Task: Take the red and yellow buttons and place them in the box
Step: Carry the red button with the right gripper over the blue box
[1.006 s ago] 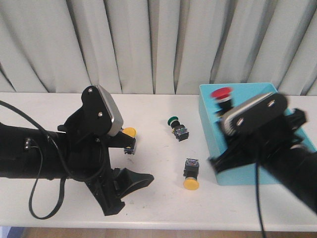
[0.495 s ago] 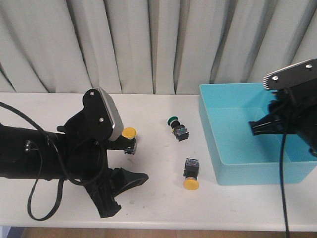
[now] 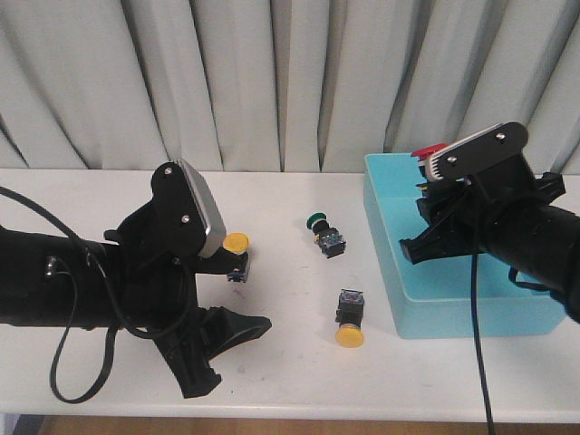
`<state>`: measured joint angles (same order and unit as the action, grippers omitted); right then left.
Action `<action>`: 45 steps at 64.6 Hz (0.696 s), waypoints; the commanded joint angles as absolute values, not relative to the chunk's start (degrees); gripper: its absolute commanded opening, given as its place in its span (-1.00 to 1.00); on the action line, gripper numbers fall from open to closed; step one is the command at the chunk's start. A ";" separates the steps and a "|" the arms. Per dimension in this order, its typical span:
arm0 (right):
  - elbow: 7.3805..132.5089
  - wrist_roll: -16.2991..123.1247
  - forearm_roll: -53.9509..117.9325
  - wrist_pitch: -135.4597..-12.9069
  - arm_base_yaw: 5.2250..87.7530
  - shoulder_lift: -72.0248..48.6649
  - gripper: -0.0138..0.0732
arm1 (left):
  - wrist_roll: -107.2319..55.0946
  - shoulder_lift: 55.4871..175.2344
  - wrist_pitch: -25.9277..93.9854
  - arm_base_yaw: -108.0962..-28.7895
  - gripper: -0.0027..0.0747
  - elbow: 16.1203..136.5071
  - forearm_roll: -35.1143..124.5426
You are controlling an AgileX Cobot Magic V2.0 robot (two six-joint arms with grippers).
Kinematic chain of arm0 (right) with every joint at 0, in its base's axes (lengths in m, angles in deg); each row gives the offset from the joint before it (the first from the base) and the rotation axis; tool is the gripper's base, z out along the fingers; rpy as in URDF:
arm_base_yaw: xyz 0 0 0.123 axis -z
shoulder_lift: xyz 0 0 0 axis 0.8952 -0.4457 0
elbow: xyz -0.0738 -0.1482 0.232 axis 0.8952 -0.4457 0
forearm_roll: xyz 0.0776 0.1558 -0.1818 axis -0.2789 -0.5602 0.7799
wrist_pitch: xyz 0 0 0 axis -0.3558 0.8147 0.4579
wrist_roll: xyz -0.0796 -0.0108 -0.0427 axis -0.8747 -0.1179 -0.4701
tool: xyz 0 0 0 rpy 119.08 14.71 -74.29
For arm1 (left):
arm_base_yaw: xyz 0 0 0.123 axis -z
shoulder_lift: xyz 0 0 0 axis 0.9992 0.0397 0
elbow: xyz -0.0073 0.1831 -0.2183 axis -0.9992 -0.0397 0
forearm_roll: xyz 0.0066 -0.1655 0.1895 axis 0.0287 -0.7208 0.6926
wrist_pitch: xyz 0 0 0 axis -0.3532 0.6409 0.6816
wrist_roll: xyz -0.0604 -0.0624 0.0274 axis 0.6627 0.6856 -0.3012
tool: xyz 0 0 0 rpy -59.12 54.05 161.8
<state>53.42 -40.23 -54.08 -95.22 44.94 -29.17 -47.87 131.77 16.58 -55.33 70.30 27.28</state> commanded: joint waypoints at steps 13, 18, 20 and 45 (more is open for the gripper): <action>55.41 -34.53 -55.31 -81.79 59.01 -27.60 -0.12 | -47.71 130.50 18.26 -55.22 0.42 71.84 25.64; 55.41 -33.89 -55.31 -77.60 62.34 -28.47 -0.12 | -47.71 130.50 18.26 -55.22 0.42 71.84 25.64; 55.41 -33.89 -55.31 -77.19 63.18 -28.74 -0.12 | -47.71 130.50 18.26 -55.22 0.42 71.84 25.64; 55.41 -37.76 -55.36 -71.21 66.26 -32.62 -0.12 | -47.71 130.50 18.26 -55.22 0.42 71.84 25.64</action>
